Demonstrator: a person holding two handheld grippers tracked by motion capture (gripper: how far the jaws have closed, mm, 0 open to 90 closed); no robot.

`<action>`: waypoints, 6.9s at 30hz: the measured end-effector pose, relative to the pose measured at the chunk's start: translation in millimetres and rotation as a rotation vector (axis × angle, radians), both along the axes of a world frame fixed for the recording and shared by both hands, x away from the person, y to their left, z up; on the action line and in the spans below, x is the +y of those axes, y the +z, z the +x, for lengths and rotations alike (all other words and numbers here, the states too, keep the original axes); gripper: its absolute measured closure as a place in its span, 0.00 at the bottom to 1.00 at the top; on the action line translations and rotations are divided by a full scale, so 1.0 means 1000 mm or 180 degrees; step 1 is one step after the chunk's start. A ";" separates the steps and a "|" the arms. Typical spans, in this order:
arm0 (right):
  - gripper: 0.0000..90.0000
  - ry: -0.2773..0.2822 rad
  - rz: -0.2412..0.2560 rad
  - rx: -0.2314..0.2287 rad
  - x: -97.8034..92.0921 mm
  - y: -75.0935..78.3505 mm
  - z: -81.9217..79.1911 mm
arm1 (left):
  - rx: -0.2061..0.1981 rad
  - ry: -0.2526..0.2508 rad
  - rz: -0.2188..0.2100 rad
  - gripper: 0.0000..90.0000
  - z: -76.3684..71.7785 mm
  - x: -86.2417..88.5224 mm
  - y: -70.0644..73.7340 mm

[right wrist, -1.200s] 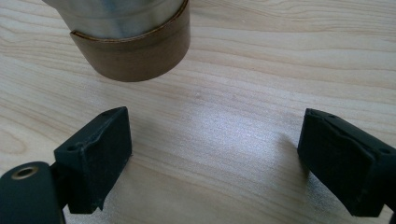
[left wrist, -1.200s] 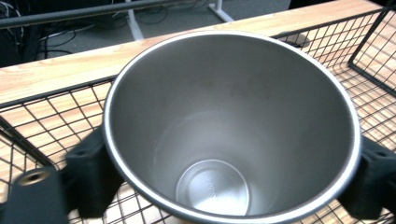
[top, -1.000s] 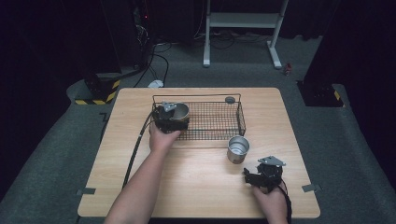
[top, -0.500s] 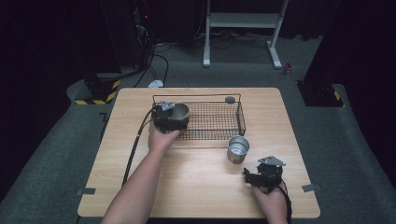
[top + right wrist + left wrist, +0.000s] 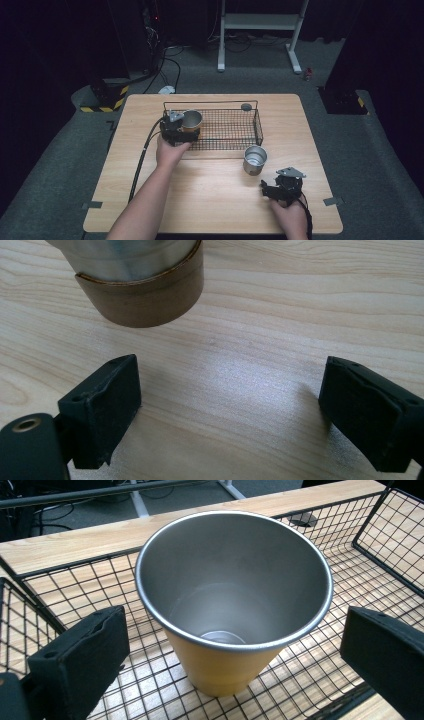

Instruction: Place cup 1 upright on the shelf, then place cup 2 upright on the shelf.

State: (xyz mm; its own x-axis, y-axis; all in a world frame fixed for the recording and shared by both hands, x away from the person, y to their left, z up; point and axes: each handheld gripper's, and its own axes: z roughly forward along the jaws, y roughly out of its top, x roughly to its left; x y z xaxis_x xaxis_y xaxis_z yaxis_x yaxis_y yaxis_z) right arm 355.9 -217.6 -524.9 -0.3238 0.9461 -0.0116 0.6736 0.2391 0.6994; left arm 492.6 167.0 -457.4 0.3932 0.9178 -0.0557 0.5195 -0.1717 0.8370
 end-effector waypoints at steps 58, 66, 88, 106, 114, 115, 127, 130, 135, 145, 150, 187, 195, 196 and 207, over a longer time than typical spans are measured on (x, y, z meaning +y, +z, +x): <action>0.11 0.0002 -0.0005 -0.0004 0.000 0.000 0.000 | 0.0076 -0.0242 -0.0041 0.03 -0.089 0.041 -0.015; 0.11 0.0002 -0.0005 -0.0004 0.000 0.000 0.000 | 0.0197 -0.0265 0.0010 0.03 -0.099 0.049 -0.032; 0.11 0.0001 -0.0017 -0.0014 0.000 0.000 0.000 | 0.0517 -0.0357 0.0459 0.03 -0.130 0.077 -0.064; 0.11 0.0060 0.0008 -0.0005 -0.001 0.000 -0.003 | 0.0483 -0.0168 0.0432 0.03 -0.145 0.079 -0.073; 0.11 0.0080 0.0013 -0.0009 -0.002 0.000 -0.004 | 0.0497 -0.0179 0.0445 0.01 -0.144 0.079 -0.073; 0.11 0.0081 0.0009 -0.0009 -0.002 0.000 -0.004 | 0.0503 -0.0187 0.0442 0.01 -0.143 0.079 -0.073; 0.15 0.0166 0.0050 -0.0145 -0.005 0.005 -0.013 | 0.0506 -0.0170 0.0436 0.00 -0.143 0.078 -0.073; 0.15 0.0198 0.0057 -0.0181 -0.004 0.009 -0.016 | 0.0501 -0.0171 0.0439 0.01 -0.143 0.078 -0.073; 0.13 0.0252 0.0126 -0.0320 -0.002 0.016 -0.022 | 0.0500 -0.0168 0.0440 0.01 -0.143 0.078 -0.073; 0.11 0.0308 0.0273 -0.0450 0.002 0.022 -0.022 | 0.0497 -0.0173 0.0449 0.01 -0.143 0.078 -0.073; 0.11 0.0330 0.0240 -0.0493 0.004 0.026 -0.023 | 0.0495 -0.0166 0.0447 0.01 -0.144 0.078 -0.073; 0.11 0.0431 0.0324 -0.0629 0.033 0.026 0.008 | 0.0502 -0.0089 0.0449 0.00 -0.143 0.079 -0.073; 0.11 0.0439 0.0421 -0.0643 0.038 0.025 0.025 | 0.0509 -0.0111 0.0443 0.00 -0.143 0.079 -0.073; 0.11 0.0433 0.0467 -0.0645 0.039 0.025 0.026 | 0.0509 -0.0110 0.0443 0.00 -0.143 0.079 -0.073; 0.14 0.0474 0.0435 -0.0673 0.045 0.023 0.039 | 0.0507 -0.0106 0.0445 0.00 -0.143 0.079 -0.073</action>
